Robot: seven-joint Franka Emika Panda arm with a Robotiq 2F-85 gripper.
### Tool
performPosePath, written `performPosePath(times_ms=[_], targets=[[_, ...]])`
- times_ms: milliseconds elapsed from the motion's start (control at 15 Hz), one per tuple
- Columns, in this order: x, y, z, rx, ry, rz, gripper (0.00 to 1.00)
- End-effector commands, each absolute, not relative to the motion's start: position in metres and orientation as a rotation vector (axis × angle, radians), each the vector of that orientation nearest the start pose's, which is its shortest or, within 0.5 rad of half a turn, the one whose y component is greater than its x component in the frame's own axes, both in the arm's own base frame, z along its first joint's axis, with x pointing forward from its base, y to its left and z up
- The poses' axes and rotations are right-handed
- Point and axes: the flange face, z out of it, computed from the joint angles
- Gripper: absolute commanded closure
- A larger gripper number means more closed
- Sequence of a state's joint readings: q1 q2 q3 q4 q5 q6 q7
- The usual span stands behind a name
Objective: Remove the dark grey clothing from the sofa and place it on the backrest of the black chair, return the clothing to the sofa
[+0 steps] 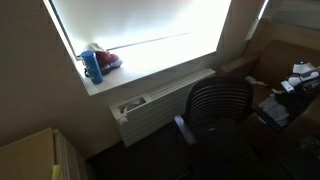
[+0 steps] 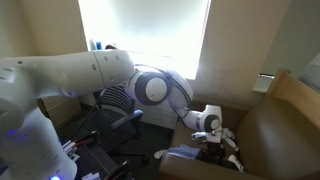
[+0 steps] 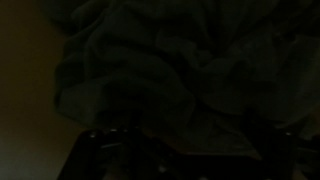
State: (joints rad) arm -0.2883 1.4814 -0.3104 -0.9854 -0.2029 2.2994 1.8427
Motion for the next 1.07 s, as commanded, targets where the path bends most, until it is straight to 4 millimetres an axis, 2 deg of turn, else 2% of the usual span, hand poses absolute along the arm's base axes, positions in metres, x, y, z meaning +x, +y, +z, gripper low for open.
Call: performPosePath(times_ms=[0, 200, 400, 467, 533, 800, 1000], targets=[[0.613, -0.338, -0.082, -1.710, 3.009, -0.596, 0.00], [0.595, -0.335, -0.099, -1.661, 3.098, -0.604, 0.00], [0.580, -0.336, -0.111, -1.682, 3.204, -0.462, 0.00], [0.578, -0.336, -0.112, -1.690, 3.218, -0.450, 0.25], [0.581, -0.335, -0.111, -1.693, 3.212, -0.441, 0.26], [0.587, -0.332, -0.105, -1.675, 3.223, -0.436, 0.54], [0.598, -0.338, -0.094, -1.658, 3.199, -0.517, 0.75]])
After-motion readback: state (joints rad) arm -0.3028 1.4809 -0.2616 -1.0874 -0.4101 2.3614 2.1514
